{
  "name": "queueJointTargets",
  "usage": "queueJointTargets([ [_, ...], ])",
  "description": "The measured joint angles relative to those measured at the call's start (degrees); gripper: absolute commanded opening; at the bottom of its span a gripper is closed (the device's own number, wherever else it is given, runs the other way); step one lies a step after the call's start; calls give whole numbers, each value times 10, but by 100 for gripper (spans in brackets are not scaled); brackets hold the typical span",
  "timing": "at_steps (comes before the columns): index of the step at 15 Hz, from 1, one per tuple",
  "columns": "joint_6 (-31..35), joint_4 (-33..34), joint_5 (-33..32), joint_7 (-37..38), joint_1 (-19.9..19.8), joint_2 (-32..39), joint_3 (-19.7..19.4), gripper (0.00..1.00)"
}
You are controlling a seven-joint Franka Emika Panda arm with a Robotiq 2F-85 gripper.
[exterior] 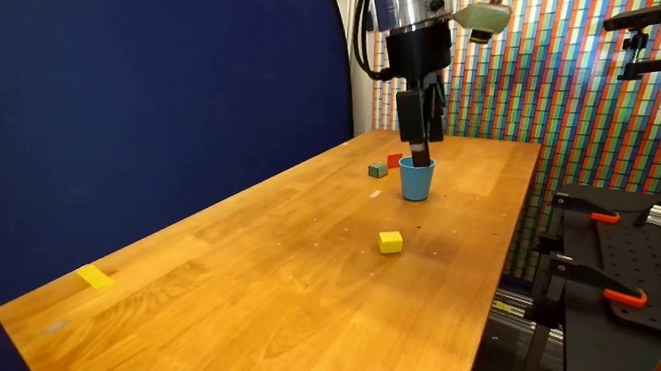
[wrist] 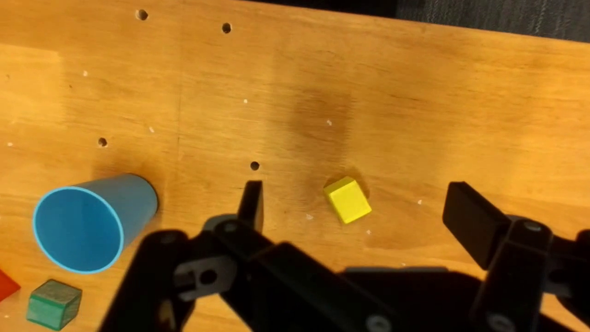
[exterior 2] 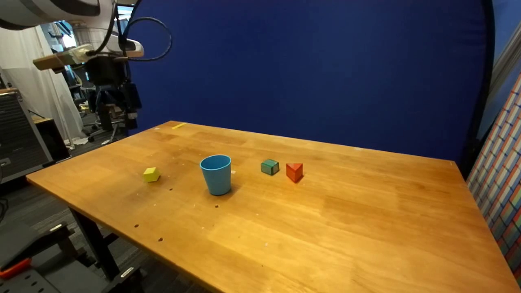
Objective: Place the yellow object inside the blue cup
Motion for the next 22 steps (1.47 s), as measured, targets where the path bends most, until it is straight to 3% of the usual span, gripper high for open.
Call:
queueJointTargets([
  [10, 82, 18, -40, 7, 14, 139, -33, 100],
  [19, 94, 99, -59, 6, 62, 251, -68, 100],
  [20, 94, 109, -59, 4, 64, 260, -71, 98],
  [21, 94, 118, -59, 2, 66, 267, -74, 74],
  [22, 94, 126, -59, -1, 66, 274, -75, 73],
])
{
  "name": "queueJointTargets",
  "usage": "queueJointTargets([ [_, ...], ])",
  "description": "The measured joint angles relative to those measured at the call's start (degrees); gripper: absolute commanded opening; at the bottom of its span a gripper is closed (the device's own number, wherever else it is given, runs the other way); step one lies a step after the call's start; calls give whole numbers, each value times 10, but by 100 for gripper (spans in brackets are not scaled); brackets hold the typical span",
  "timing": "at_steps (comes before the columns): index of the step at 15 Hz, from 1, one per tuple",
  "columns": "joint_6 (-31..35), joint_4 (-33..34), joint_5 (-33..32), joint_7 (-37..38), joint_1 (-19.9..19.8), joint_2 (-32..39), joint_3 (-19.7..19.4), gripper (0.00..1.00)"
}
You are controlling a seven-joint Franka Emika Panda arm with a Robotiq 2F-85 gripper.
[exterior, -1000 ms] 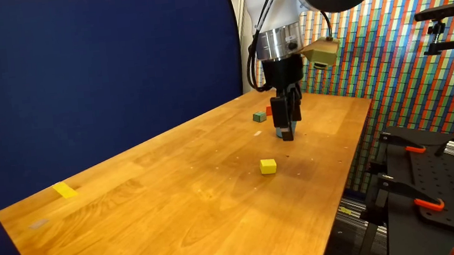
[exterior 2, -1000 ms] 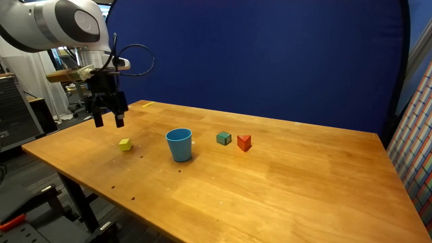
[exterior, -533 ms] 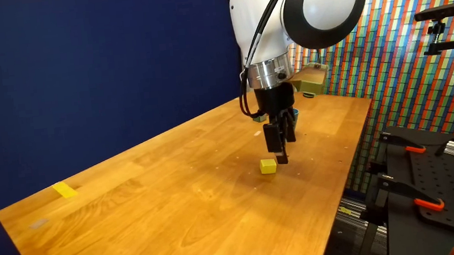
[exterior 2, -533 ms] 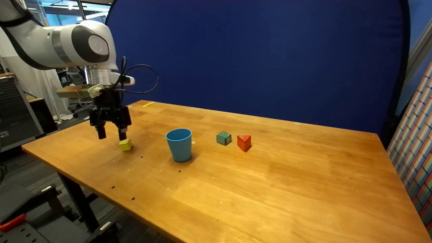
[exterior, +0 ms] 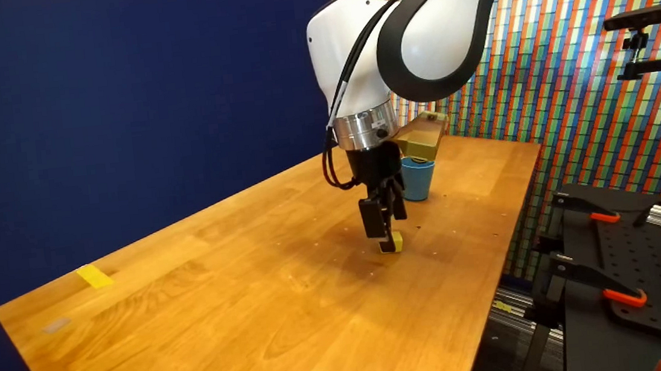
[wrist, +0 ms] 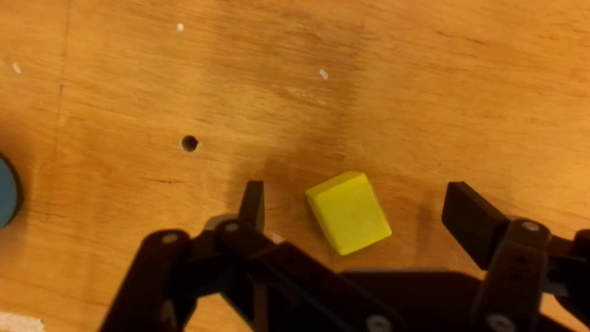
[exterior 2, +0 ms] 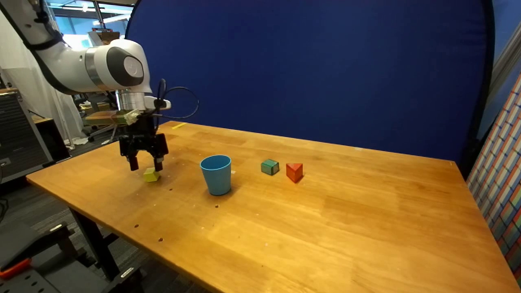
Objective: Place the yellow object inside the blue cup
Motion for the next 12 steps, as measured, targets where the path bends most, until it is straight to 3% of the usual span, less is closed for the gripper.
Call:
queueJointTargets([
  [2, 0, 12, 0, -6, 0, 10, -4, 63],
  [8, 0, 20, 0, -18, 0, 20, -25, 16],
  [9, 0, 20, 0, -20, -1, 20, -28, 12],
  [12, 0, 25, 2, -20, -4, 18, -37, 16],
])
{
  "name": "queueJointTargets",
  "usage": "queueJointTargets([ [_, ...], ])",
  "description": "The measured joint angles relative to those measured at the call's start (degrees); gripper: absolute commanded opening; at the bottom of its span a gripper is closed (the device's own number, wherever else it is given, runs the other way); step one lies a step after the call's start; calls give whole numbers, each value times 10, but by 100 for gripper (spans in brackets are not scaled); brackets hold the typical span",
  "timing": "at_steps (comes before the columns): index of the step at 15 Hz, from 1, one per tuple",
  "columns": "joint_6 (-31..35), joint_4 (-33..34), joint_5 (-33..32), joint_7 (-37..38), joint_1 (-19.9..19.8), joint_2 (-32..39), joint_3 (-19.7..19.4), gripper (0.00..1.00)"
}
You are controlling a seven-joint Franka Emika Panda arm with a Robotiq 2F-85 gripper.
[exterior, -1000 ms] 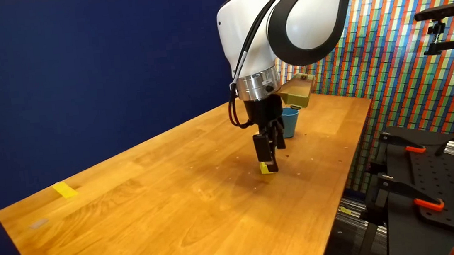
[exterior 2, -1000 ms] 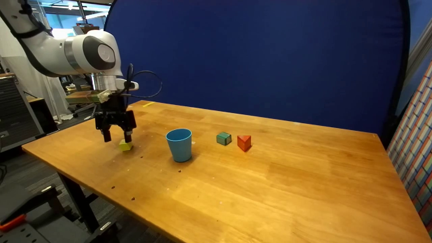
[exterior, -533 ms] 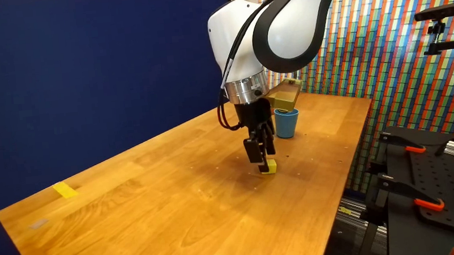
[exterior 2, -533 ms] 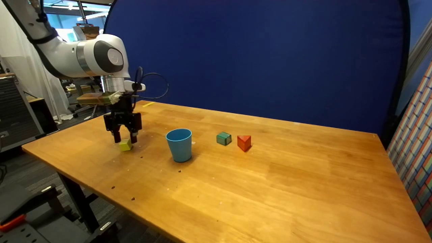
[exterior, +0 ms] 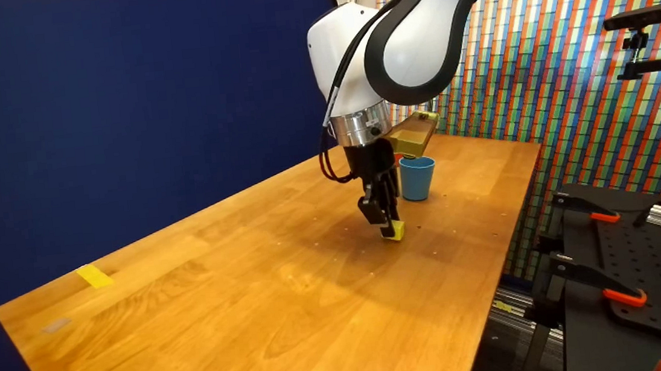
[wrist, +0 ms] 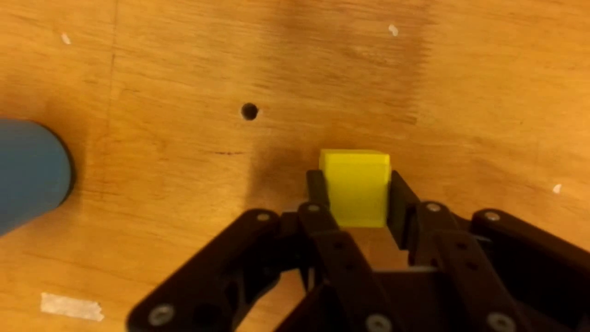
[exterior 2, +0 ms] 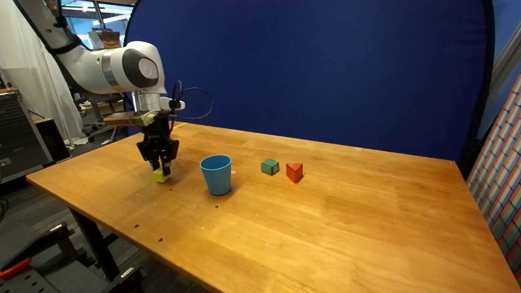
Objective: Place the yellow object inside the blue cup
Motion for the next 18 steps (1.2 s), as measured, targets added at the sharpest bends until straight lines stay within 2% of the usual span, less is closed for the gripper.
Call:
queueJointTargets([
  [3, 1, 7, 1, 7, -10, -29, -20, 16],
  [9, 1, 7, -7, 50, -41, -136, -73, 16],
  [18, 1, -6, -11, 110, -100, -143, -108, 16],
])
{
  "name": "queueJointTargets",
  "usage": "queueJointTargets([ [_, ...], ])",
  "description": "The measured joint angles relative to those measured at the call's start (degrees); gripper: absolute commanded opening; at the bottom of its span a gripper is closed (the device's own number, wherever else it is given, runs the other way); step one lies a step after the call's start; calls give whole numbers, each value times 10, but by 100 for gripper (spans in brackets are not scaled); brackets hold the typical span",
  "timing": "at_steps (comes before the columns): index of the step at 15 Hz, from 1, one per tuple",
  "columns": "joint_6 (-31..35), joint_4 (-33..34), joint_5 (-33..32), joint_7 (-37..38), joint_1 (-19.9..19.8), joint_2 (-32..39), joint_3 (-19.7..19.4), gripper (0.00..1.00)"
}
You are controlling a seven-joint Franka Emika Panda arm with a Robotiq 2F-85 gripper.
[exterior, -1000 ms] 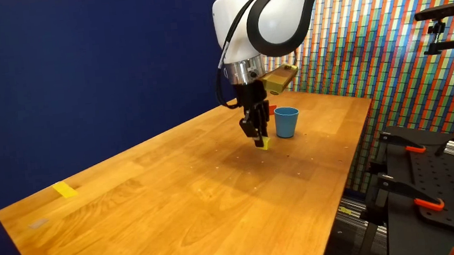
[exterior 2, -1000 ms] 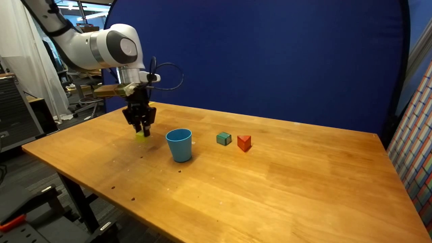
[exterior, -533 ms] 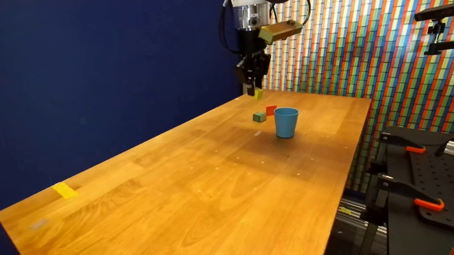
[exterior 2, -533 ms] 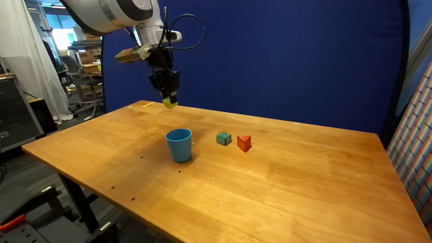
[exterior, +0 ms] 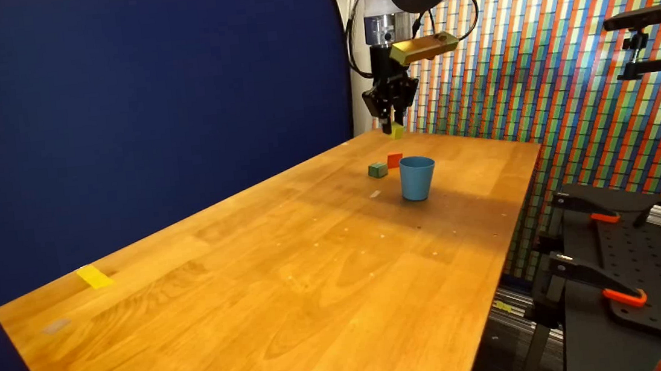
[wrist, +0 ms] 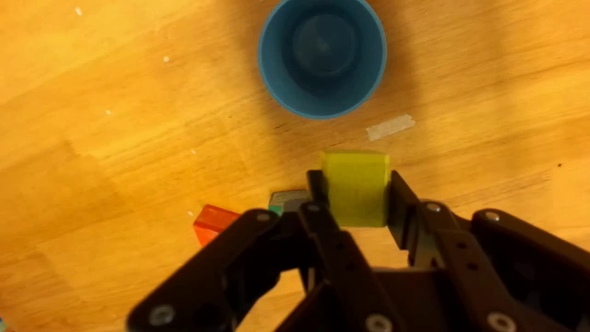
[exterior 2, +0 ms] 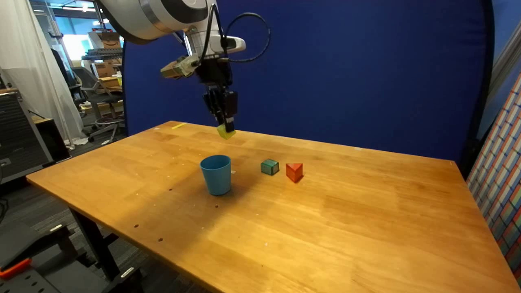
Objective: Place the yellow object inside the blue cup
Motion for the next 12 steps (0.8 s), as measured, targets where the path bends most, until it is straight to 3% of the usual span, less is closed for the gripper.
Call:
queueJointTargets([
  [7, 0, -43, 6, 21, -17, 3, -7, 16],
  [8, 0, -49, 8, 21, -17, 3, -7, 29],
  [9, 0, -55, 11, 22, -17, 3, -6, 59],
  [10, 0, -60, 16, 22, -17, 3, -5, 60],
  [12, 0, -68, 28, 21, -17, 5, -3, 75],
])
